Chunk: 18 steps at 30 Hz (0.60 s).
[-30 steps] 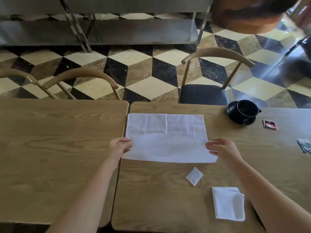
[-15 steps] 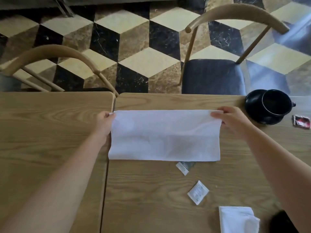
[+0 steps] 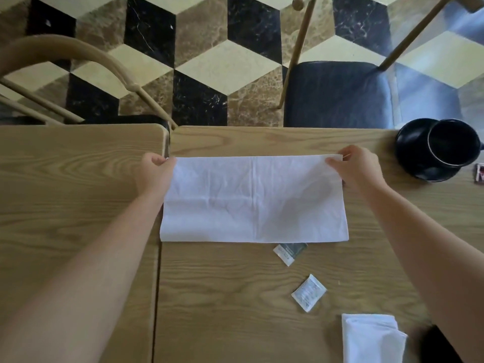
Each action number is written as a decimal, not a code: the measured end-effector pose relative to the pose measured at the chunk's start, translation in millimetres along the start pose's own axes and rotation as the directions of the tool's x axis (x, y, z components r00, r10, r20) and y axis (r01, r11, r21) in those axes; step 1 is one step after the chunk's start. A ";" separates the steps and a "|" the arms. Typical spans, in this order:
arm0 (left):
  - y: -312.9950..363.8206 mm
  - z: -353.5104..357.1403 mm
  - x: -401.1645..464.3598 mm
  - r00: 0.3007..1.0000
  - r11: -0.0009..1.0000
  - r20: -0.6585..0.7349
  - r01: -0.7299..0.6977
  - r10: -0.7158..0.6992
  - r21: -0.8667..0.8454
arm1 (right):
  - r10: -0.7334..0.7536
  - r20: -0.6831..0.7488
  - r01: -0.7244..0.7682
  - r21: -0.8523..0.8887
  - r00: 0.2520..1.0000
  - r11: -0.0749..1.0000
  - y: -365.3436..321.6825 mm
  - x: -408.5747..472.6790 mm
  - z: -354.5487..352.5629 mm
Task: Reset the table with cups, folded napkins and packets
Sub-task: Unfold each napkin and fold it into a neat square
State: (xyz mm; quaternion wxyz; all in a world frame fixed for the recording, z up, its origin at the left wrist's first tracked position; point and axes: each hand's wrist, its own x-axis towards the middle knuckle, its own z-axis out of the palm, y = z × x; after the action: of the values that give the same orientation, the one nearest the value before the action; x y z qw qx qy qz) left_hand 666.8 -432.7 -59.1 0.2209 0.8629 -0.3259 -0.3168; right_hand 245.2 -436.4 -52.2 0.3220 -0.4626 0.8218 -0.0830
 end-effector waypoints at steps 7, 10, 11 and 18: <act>-11.9 37.9 -126.9 0.886 0.940 0.315 -0.321 0.340 -0.112 | -0.175 0.123 0.150 0.190 0.977 0.970 -37.9 -104.5 55.5; -28.8 62.5 -167.8 0.859 0.966 0.484 -0.044 0.168 -0.256 | -0.292 0.363 0.165 0.341 0.885 0.926 -53.3 -159.7 107.2; -36.2 65.2 -170.6 0.866 0.955 0.490 0.051 0.103 -0.292 | -0.290 0.395 0.144 0.359 0.872 0.922 -52.2 -169.8 118.0; -70.4 31.6 -136.5 0.887 0.945 0.460 0.114 0.042 -0.306 | -0.174 0.341 0.046 0.353 0.924 0.935 6.8 -164.1 98.1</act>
State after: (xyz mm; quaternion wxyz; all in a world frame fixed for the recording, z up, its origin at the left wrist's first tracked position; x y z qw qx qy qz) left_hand 594.6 -293.8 -67.8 0.2701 0.7208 -0.2960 -0.5656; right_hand 359.7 -283.3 -57.4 0.5392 -0.4538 0.6927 -0.1530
